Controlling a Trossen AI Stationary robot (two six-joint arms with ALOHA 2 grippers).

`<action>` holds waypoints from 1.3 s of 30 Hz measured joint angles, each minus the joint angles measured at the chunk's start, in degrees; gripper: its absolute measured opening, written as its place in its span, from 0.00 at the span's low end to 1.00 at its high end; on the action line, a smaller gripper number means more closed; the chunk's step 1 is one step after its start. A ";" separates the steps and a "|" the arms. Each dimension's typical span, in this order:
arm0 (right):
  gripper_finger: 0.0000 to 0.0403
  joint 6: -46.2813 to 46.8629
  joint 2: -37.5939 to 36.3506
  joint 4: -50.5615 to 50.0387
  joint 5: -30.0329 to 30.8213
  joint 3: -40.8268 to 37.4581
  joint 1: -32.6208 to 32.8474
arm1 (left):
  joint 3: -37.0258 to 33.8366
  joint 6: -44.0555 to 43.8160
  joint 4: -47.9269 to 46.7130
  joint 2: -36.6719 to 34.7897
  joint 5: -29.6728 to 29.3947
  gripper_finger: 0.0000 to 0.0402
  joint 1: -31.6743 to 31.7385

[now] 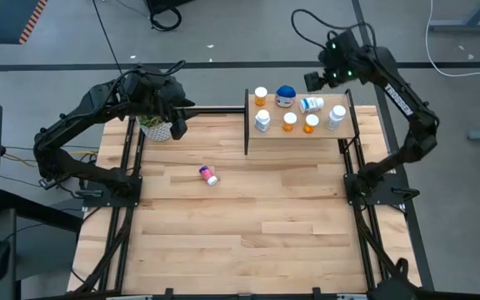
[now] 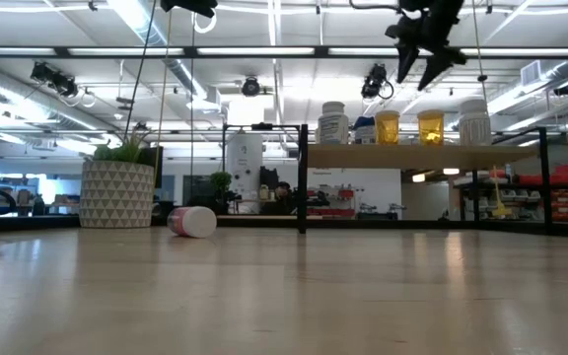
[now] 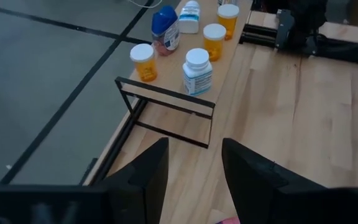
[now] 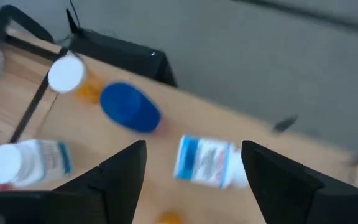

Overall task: Pick and place medicine bottles onto shelf by color
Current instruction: Put the white blue pill bottle on the shelf aligned with the orange pill bottle

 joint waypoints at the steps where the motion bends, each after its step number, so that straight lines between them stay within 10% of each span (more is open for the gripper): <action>1: 0.67 -2.37 1.91 -1.56 0.91 3.32 0.00 | 0.00 0.57 0.00 0.00 -0.01 0.39 0.00; 12: 0.65 -26.34 17.64 -17.54 2.46 25.98 -0.78 | 0.00 2.09 -2.57 0.00 -0.01 0.41 4.51; 39: 0.71 -51.08 10.88 -14.54 -3.43 -2.48 -5.72 | -0.02 -6.06 -3.50 0.02 -0.01 0.41 8.39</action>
